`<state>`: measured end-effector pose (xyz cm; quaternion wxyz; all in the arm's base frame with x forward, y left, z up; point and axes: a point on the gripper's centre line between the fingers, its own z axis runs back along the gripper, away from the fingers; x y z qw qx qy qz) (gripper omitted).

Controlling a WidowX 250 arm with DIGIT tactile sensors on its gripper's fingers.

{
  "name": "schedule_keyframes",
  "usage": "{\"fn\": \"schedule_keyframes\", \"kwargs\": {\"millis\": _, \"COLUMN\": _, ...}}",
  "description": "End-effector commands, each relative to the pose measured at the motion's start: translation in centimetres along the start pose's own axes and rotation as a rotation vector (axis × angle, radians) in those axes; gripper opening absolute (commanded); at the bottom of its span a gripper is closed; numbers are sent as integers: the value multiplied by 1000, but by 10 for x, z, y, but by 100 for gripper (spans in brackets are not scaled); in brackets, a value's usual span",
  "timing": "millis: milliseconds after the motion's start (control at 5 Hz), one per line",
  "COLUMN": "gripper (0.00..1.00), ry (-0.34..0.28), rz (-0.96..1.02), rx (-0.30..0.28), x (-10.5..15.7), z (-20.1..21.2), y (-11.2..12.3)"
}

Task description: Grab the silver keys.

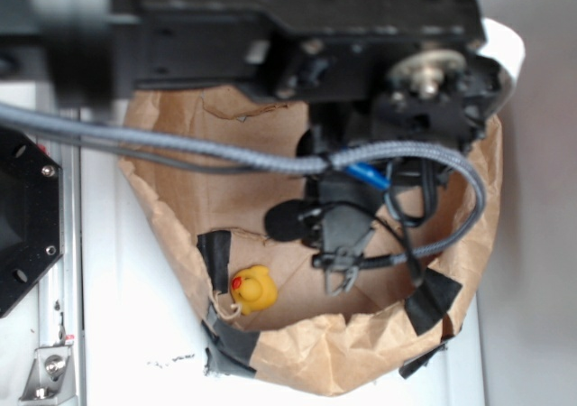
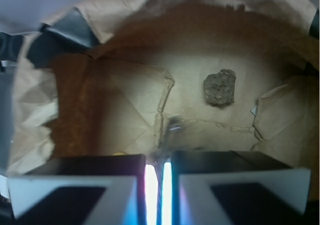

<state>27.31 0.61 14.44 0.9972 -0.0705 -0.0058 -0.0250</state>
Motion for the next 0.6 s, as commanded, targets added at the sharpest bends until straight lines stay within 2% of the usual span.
{"fn": "schedule_keyframes", "kwargs": {"millis": 0, "gripper": 0, "ry": -85, "rz": 28, "rx": 50, "x": 3, "z": 28, "y": 15}}
{"fn": "schedule_keyframes", "kwargs": {"millis": 200, "gripper": 0, "ry": -86, "rz": 21, "rx": 24, "x": -1, "z": 30, "y": 22}}
{"fn": "schedule_keyframes", "kwargs": {"millis": 400, "gripper": 0, "ry": -94, "rz": 16, "rx": 31, "x": -2, "z": 29, "y": 21}}
